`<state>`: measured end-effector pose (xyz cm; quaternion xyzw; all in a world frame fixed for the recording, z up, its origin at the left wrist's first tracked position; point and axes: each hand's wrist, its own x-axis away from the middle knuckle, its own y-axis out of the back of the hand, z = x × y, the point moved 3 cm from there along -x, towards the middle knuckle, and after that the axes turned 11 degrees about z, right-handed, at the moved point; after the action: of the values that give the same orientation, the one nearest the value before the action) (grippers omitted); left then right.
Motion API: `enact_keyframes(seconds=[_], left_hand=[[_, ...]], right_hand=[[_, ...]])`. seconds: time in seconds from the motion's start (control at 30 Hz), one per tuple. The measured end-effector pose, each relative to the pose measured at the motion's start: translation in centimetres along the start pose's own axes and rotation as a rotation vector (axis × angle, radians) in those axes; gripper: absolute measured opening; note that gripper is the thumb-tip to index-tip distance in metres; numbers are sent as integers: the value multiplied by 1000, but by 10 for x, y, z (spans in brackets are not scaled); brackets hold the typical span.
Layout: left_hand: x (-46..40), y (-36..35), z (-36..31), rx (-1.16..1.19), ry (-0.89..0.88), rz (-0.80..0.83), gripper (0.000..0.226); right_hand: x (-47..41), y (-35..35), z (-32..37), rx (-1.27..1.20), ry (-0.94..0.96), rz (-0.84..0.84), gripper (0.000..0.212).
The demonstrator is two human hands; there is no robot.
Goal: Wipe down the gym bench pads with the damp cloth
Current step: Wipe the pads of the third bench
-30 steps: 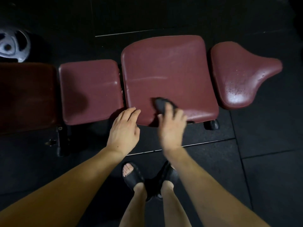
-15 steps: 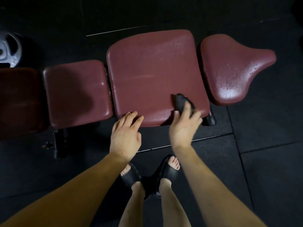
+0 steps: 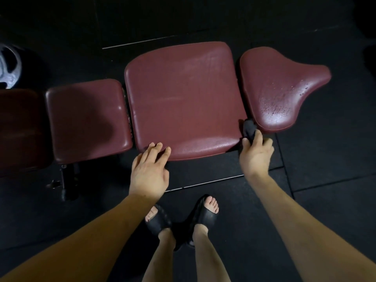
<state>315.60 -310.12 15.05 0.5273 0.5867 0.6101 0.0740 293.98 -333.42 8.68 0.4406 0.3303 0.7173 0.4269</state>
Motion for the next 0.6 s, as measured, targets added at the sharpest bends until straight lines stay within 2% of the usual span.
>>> enact_keyframes(seconds=[0.03, 0.1, 0.2, 0.3, 0.37, 0.43, 0.5, 0.53, 0.6], left_hand=[[0, -1, -1, 5, 7, 6, 64], [1, -3, -2, 3, 7, 3, 65], [1, -3, 3, -4, -21, -8, 67], [0, -3, 8, -18, -36, 4, 67], [-2, -3, 9, -9, -43, -4, 66], [-2, -3, 11, 17, -45, -15, 65], [-1, -5, 11, 33, -46, -7, 65], [-1, -4, 10, 38, -44, -4, 65], [-1, 0, 10, 59, -38, 1, 63]], right_hand=[[7, -3, 13, 9, 9, -33, 51], [29, -16, 52, 84, 158, -66, 50], [69, -37, 119, 176, 470, 38, 51], [60, -33, 126, 248, 641, 92, 50], [31, -17, 96, 275, 593, 34, 49], [-7, -1, 66, 210, 353, -31, 47], [-25, 1, 61, 161, 124, -10, 45], [-23, -3, 71, 173, 71, -9, 45], [-2, -15, 106, 192, 112, -15, 46]])
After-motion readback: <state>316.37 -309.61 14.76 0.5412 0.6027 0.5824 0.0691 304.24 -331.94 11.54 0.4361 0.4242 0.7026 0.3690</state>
